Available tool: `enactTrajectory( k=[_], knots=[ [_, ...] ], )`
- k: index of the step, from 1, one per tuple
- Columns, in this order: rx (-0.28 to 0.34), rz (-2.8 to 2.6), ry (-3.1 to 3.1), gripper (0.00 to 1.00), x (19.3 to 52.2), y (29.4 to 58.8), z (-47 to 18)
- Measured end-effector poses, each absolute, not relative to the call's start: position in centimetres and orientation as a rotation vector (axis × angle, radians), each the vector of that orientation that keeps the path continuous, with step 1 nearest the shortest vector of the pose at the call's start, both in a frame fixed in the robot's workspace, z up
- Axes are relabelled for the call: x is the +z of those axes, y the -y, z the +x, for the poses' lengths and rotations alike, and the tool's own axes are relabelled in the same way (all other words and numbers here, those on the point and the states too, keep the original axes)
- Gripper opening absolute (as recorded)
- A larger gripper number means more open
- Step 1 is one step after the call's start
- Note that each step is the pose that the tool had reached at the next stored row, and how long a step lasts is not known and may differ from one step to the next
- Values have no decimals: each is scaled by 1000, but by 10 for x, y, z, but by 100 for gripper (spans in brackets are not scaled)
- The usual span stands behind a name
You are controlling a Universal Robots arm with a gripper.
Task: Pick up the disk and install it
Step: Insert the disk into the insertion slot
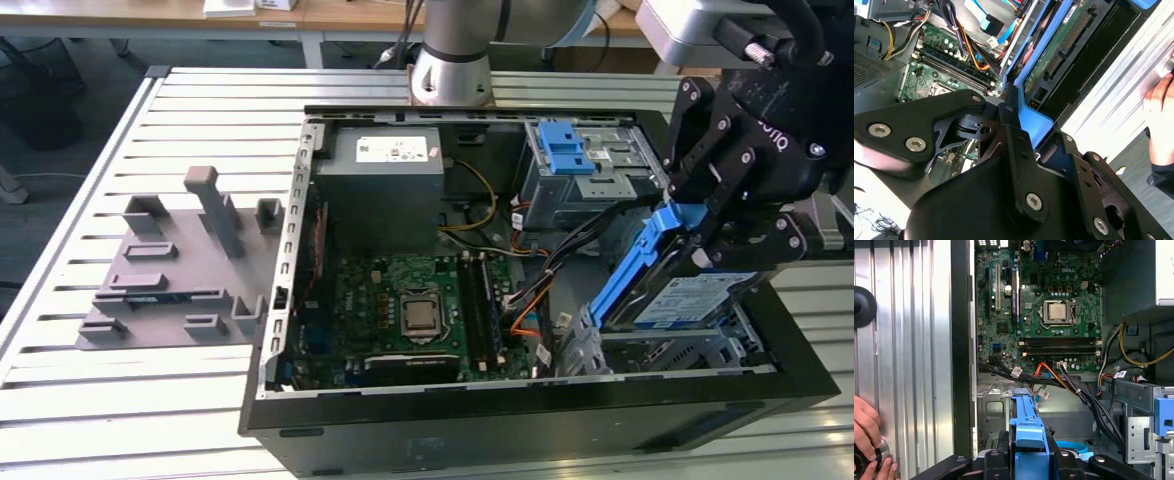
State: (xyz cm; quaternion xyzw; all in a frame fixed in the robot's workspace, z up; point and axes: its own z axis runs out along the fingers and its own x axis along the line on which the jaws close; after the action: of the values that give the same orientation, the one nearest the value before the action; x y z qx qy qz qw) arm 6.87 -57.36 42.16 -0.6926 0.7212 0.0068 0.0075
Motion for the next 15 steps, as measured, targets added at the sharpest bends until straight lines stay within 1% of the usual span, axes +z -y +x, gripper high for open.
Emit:
enactTrajectory(
  k=[15],
  knots=[
    [21,-2166,-2255,36,416,574,69]
  ],
)
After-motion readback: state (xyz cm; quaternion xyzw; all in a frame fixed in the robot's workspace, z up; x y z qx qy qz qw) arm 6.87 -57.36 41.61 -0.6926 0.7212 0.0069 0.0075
